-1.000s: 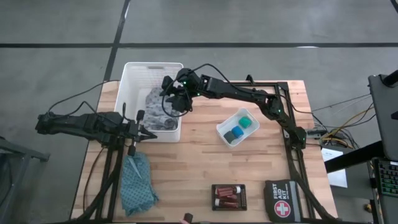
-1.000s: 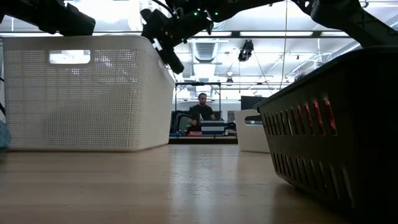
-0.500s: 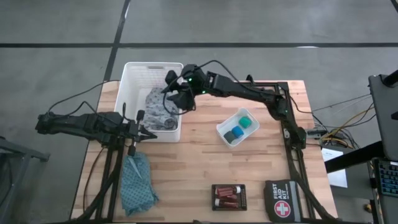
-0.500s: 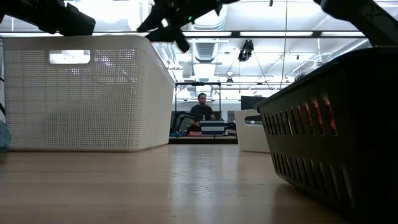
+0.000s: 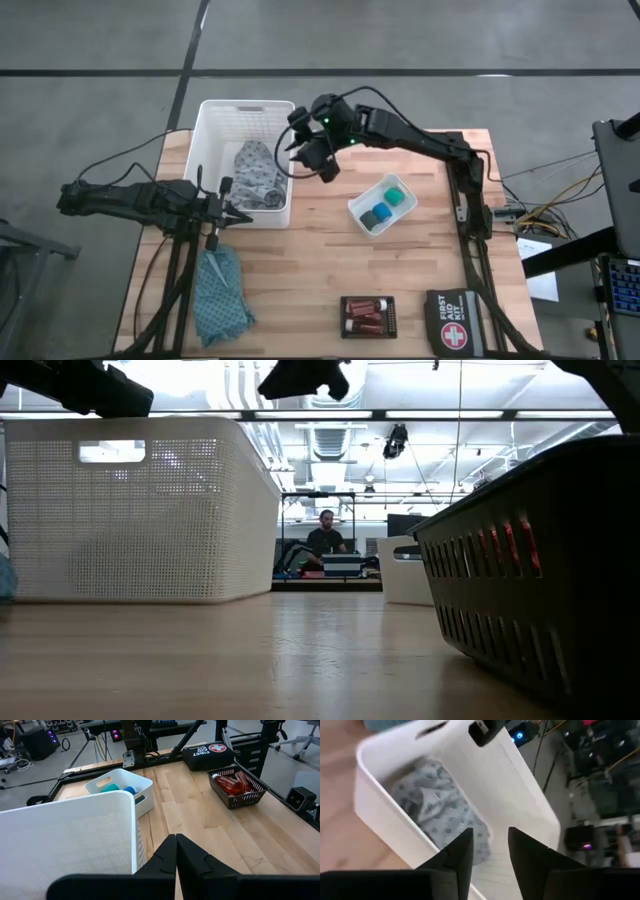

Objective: Pick & place medical supplies in basket/bin
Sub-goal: Put the blue patient gown into the large white bin

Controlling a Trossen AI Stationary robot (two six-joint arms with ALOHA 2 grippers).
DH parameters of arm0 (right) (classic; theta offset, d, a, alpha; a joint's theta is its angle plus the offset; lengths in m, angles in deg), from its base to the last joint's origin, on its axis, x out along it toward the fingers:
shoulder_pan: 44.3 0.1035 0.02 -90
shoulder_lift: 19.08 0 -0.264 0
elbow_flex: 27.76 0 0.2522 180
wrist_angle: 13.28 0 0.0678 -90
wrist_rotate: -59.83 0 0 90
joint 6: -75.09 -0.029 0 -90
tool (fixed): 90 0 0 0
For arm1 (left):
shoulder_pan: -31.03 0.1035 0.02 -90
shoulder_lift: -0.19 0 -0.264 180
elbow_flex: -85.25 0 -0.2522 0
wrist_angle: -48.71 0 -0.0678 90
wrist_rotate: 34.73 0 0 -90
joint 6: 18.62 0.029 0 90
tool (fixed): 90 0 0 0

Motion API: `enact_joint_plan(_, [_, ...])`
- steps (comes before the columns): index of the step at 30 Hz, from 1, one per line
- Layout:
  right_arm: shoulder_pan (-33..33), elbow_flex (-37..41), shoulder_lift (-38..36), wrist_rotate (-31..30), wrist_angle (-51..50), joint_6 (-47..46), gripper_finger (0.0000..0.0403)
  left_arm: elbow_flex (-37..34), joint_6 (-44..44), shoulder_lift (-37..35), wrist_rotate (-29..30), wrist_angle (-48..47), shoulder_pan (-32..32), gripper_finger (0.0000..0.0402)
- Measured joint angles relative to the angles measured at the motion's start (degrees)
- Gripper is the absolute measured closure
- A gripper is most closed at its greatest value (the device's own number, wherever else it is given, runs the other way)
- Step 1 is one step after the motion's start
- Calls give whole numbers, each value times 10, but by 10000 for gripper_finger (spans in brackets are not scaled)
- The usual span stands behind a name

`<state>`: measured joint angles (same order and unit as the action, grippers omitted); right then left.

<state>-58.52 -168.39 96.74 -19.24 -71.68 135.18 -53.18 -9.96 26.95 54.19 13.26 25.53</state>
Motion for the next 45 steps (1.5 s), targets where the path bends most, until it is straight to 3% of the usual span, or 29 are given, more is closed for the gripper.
enact_joint_plan(5, [-1,0,-6,31,-45,-144,310,0,0,0,0,0,0,396])
enact_joint_plan(15, [3,12,-7,47,-114,-171,387,0,0,0,0,0,0,396])
enact_joint_plan(24, [6,12,-10,48,-118,-212,392,0,0,0,0,0,0,396])
enact_joint_plan(32, [7,17,-9,107,-182,-307,392,0,0,0,0,0,0,396])
enact_joint_plan(41, [33,36,-10,113,-92,-406,392,0,0,0,0,0,0,396])
enact_joint_plan(45, [45,65,-10,175,-12,-411,392,0,0,0,0,0,0,396])
